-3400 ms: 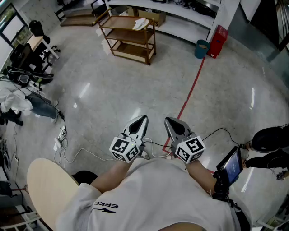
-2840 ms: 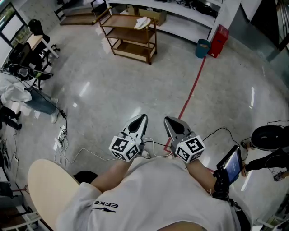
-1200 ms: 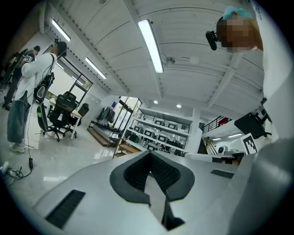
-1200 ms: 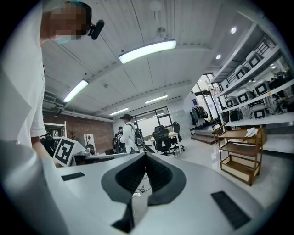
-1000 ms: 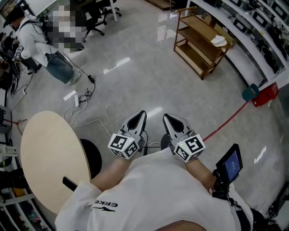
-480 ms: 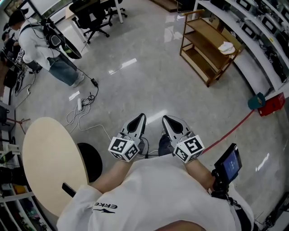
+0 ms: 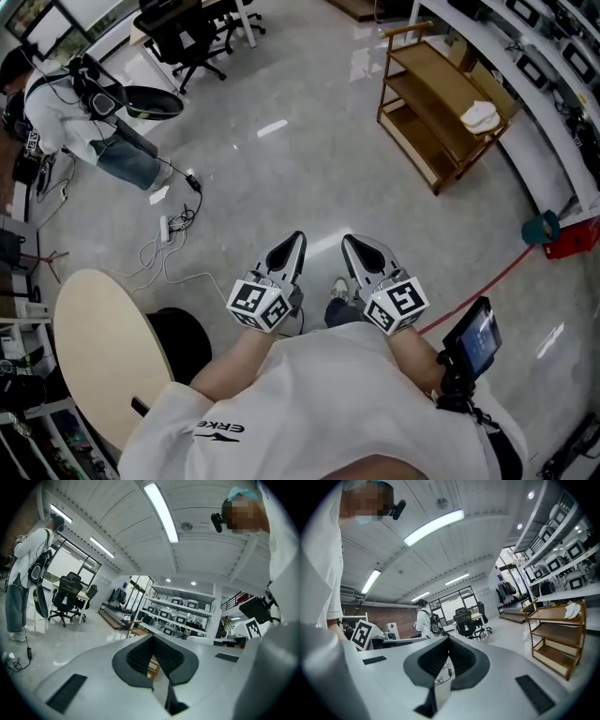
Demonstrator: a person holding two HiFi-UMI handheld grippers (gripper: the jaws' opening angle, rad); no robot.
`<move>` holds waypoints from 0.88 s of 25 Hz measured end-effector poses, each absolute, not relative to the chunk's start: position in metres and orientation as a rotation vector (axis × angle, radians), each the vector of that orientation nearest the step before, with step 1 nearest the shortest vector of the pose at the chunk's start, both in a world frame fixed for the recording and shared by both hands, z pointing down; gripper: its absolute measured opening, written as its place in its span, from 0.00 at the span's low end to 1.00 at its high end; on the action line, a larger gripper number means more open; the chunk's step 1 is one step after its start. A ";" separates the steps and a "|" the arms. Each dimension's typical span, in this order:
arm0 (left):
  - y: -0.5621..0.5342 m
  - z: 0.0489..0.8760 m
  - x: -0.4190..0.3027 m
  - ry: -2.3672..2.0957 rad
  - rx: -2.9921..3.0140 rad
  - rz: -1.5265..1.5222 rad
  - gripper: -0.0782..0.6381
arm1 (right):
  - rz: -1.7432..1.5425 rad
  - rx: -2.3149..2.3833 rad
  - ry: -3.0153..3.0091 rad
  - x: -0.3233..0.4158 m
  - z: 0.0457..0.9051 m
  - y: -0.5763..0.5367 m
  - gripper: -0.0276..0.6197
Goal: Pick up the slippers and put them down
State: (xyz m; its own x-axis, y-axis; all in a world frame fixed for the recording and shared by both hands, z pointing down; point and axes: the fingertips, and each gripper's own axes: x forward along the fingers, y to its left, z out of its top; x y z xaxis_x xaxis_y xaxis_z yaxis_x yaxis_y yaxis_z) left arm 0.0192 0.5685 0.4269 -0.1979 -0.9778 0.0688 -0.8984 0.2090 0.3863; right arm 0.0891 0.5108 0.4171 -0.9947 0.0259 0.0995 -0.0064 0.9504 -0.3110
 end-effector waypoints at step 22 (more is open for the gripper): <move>0.401 0.434 -0.058 -2.026 1.974 -0.310 0.11 | 0.487 0.298 -3.036 0.030 0.422 0.351 0.05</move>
